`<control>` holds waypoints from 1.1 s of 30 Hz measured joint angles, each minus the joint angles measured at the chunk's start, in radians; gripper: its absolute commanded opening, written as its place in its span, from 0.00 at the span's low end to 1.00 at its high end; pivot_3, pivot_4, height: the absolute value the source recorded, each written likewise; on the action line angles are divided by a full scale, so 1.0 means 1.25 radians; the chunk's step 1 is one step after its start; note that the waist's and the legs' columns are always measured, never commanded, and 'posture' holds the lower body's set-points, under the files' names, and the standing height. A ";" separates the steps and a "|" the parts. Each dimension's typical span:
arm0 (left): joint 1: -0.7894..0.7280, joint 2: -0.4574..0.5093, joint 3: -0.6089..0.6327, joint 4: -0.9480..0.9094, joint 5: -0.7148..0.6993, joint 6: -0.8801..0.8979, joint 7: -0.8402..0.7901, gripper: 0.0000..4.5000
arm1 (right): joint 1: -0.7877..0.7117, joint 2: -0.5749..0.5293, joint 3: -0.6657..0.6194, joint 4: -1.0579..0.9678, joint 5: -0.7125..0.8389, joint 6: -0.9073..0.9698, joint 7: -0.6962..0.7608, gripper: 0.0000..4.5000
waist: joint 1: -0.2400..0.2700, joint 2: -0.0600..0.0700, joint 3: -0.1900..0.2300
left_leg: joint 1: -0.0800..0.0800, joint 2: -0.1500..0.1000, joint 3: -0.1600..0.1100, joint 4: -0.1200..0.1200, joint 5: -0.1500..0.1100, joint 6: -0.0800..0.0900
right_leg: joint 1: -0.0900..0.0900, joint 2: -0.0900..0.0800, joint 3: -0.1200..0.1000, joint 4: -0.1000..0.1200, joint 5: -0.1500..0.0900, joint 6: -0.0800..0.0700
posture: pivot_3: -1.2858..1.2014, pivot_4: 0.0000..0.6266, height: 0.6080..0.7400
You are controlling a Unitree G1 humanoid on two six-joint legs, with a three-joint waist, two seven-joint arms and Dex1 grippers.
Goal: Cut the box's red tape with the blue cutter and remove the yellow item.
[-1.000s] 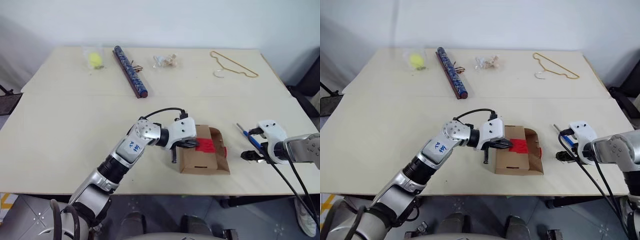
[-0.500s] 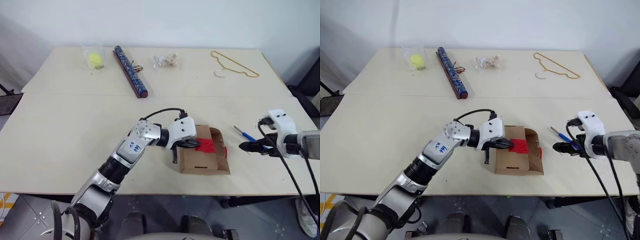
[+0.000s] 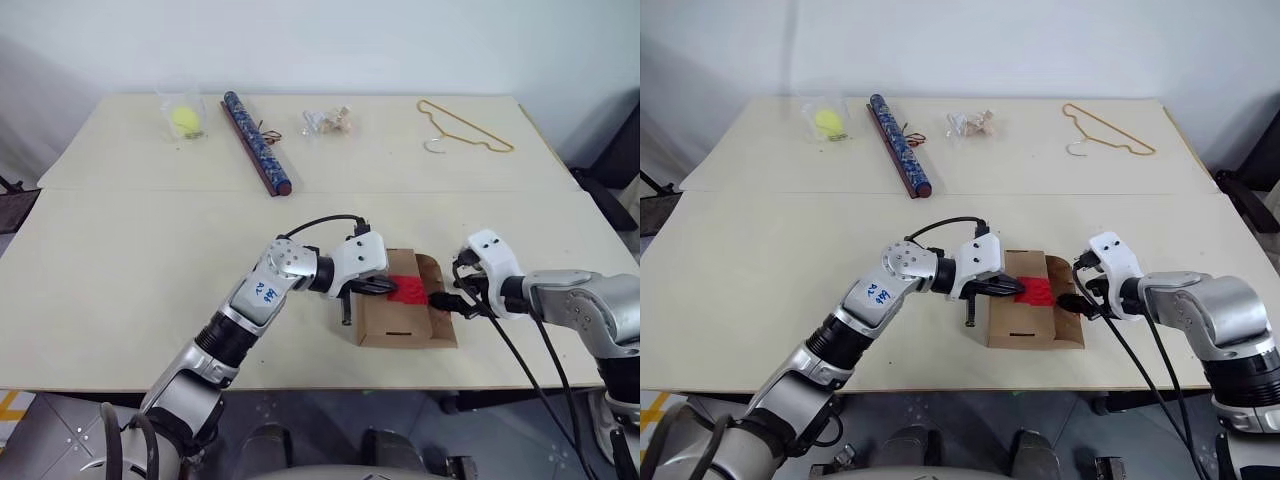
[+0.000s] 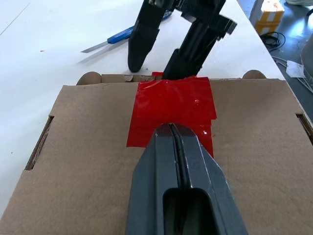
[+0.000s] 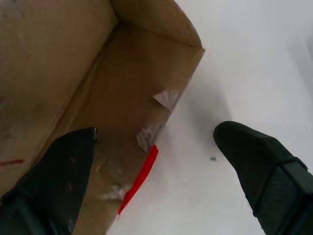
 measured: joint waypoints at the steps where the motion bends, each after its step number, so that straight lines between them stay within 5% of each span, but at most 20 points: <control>1: 0.000 0.000 0.000 0.000 0.000 0.000 0.000 0.00 | 0.001 -0.003 0.014 -0.005 -0.017 -0.014 0.001 0.97 | -0.001 0.000 0.000 | 0.000 0.000 0.000 0.000 0.000 0.000 | 0.000 0.000 0.000 0.000 0.000 0.000 | 0.52 0.24 1.00; 9: 0.000 0.000 0.000 0.005 0.001 0.000 0.003 0.00 | 0.024 -0.052 0.117 -0.028 -0.160 -0.200 0.028 0.97 | -0.004 -0.003 -0.001 | 0.000 0.000 0.000 0.001 0.000 0.000 | 0.001 0.000 0.000 -0.002 0.000 0.000 | 0.52 0.24 1.00; 14: -0.004 0.005 0.001 0.004 0.001 -0.001 -0.002 0.00 | 0.013 0.049 -0.080 0.070 -0.048 -0.037 0.044 0.97 | -0.005 -0.002 0.000 | 0.000 0.000 0.000 0.001 0.000 0.000 | 0.001 0.000 -0.001 0.000 0.000 0.000 | 0.52 0.24 1.00; 20: -0.009 0.015 0.001 0.006 0.001 -0.019 -0.022 0.00 | -0.074 0.022 -0.233 0.206 0.088 0.211 0.141 0.97 | -0.008 0.002 0.001 | 0.000 0.001 -0.001 -0.002 0.000 0.000 | 0.000 0.000 -0.002 0.001 0.000 0.000 | 0.52 0.24 1.00; 33: -0.009 0.021 0.009 0.016 0.001 -0.035 -0.031 0.00 | -0.143 0.025 -0.103 0.343 0.102 0.197 0.255 0.97 | -0.015 0.001 0.001 | 0.001 0.001 0.000 -0.003 0.001 -0.001 | -0.001 0.000 -0.003 0.001 0.001 0.001 | 0.52 0.24 1.00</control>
